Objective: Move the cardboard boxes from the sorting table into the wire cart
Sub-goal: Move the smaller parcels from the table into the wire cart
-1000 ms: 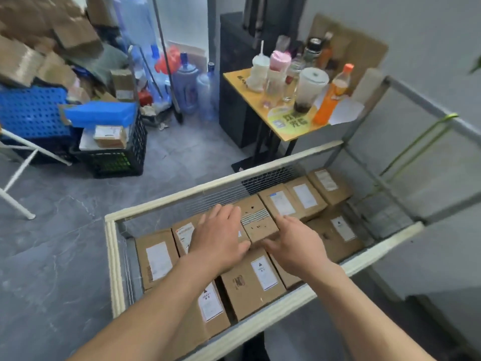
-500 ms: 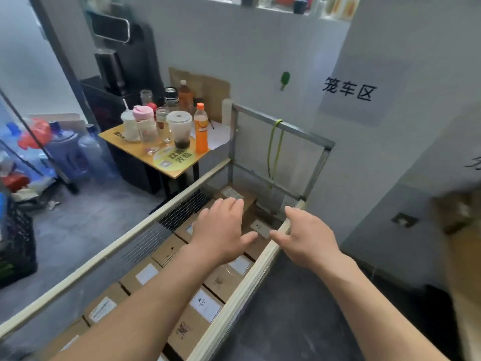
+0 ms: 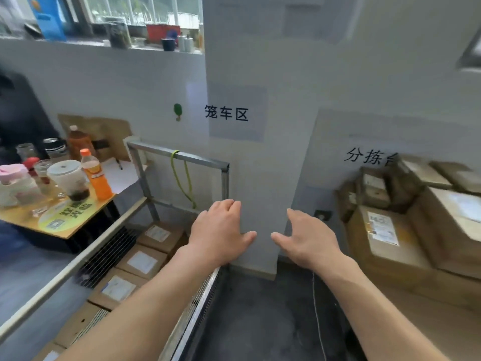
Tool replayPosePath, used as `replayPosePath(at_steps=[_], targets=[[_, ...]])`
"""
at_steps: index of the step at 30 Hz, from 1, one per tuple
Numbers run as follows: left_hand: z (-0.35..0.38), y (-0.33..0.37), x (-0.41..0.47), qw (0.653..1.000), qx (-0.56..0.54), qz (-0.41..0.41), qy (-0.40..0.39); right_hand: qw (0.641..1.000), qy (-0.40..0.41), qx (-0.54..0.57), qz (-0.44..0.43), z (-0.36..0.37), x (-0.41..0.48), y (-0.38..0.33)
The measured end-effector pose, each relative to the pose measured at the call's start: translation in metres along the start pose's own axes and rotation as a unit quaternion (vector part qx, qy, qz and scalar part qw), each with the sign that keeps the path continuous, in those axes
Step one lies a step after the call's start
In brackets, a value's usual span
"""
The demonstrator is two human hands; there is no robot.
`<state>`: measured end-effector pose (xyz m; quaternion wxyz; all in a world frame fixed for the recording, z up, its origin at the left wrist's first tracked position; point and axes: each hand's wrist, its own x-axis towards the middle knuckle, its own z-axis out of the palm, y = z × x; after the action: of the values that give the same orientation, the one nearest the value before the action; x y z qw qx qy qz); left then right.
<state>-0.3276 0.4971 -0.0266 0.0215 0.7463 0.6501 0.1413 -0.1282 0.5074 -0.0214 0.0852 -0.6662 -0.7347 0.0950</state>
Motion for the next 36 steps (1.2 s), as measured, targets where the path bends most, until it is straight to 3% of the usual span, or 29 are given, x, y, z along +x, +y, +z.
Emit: replayPosePath(at_steps=[20, 30, 36], targets=[[0.086, 0.173, 0.164, 0.975, -0.053, 0.194, -0.094, 0.980, 0.058, -0.016, 0.190, -0.042, 0.047, 0.195], [0.131, 0.229, 0.251, 0.942, -0.065, 0.310, -0.109, 0.946, 0.109, -0.018, 0.304, -0.043, 0.077, 0.255], [0.162, 0.262, 0.259, 0.925, -0.056, 0.343, -0.157, 0.923, 0.072, -0.009, 0.378, -0.023, 0.065, 0.291]])
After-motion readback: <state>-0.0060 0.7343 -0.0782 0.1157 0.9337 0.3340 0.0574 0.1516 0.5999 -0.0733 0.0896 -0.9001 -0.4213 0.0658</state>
